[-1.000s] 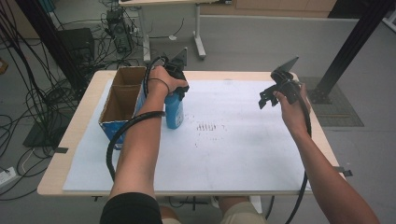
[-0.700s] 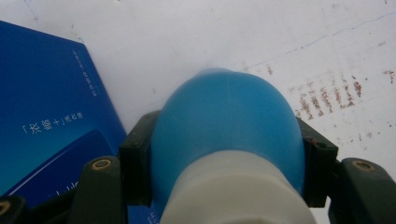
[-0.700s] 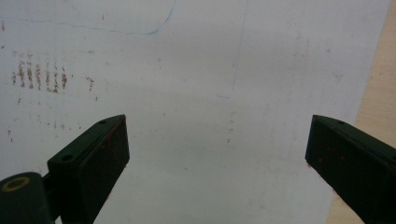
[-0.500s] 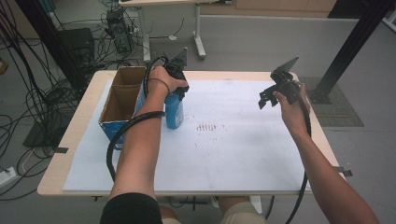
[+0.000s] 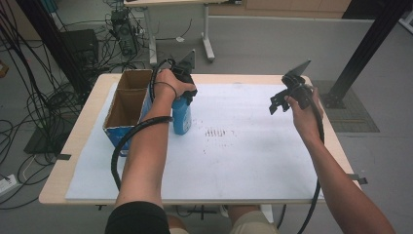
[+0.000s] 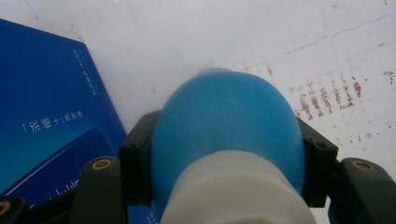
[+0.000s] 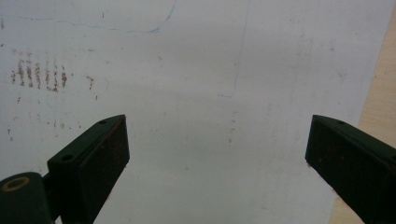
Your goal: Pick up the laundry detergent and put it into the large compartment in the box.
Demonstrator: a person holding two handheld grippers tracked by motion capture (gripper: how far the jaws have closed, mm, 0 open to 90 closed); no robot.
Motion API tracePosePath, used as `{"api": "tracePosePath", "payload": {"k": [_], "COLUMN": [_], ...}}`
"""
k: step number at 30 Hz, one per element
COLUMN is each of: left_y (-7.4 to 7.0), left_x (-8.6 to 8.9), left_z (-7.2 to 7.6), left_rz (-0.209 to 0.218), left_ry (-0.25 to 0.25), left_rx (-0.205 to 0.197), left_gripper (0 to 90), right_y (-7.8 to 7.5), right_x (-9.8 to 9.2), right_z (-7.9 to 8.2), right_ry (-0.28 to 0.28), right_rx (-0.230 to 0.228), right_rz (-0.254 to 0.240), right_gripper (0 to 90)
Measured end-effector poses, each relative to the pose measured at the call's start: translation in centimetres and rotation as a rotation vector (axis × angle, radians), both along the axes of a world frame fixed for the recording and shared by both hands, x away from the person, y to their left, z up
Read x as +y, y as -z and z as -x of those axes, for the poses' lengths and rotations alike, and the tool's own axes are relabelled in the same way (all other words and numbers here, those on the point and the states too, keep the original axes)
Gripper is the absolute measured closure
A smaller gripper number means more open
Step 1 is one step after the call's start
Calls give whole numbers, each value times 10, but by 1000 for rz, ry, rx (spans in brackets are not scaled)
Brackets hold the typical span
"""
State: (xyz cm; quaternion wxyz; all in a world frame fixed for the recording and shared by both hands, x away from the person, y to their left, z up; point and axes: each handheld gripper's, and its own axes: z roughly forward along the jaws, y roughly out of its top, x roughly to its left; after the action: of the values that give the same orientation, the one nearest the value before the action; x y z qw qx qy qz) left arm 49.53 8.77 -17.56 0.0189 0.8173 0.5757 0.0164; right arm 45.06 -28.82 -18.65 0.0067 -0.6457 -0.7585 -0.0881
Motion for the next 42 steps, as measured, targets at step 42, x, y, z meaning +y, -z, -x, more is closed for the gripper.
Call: {"api": "tracePosePath", "payload": {"k": [42], "left_y": [-234], "left_x": [28], "left_z": [40], "left_rz": [18], "left_ry": [-153], "left_rx": [-138], "left_gripper": [378], "right_y": [-9], "right_x": [11], "right_z": [2], "right_ry": [-51], "right_rx": [-3], "right_rz": [-8], "right_gripper": [65]}}
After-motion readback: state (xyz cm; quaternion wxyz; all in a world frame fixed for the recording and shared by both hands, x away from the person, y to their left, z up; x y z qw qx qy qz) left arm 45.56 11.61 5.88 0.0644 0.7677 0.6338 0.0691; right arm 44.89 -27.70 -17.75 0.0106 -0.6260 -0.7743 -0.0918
